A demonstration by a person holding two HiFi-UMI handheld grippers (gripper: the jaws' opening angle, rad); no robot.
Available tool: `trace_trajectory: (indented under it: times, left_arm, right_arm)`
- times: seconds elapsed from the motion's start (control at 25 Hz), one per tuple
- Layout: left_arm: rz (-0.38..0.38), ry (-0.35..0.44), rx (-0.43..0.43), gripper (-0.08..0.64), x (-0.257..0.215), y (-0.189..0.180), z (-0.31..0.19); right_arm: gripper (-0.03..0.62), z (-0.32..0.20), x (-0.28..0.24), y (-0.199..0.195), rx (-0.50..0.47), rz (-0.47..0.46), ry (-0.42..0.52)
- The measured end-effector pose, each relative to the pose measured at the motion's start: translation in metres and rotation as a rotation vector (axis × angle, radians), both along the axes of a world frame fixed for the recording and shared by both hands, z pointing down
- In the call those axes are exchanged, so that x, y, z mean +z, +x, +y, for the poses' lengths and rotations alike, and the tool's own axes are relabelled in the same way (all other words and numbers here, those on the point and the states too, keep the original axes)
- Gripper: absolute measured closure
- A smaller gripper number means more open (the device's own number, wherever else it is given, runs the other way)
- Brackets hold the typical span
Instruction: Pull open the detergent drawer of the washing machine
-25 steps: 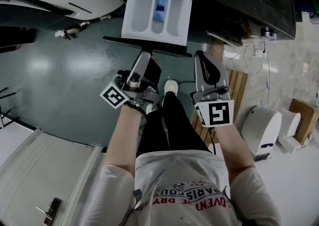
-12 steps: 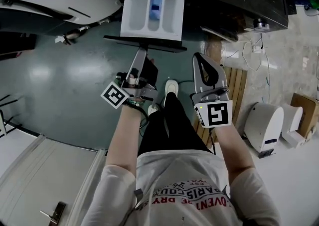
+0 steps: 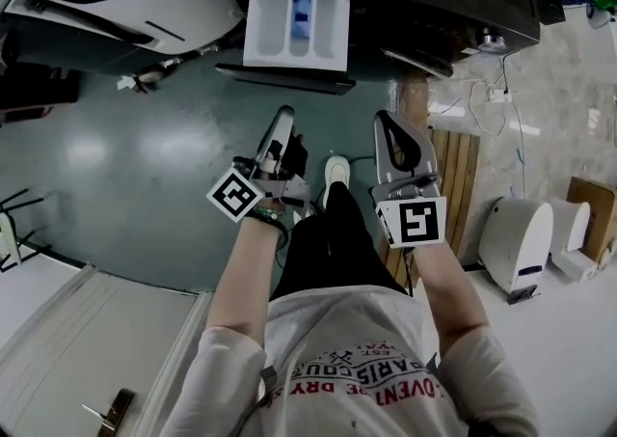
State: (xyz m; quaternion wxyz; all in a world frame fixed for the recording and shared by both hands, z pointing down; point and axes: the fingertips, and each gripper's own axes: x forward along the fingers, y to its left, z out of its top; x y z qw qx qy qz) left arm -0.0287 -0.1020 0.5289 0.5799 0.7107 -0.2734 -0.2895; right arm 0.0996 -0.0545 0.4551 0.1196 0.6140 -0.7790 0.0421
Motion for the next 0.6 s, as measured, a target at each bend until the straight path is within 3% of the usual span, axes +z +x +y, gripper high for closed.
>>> trace_trajectory:
  times: [0.28,0.6]
  left_arm:
    - [-0.142,0.059,0.047,0.558,-0.039,-0.019,0.020]
    - [-0.483,0.287,0.148,0.560,-0.107,-0.030,0.046]
  right_arm:
    - [0.591,0.021,-0.033,-0.018,-0.003,0.008,0.006]
    - [0.591,0.052,-0.073,-0.032,0.021,0.015,0.031]
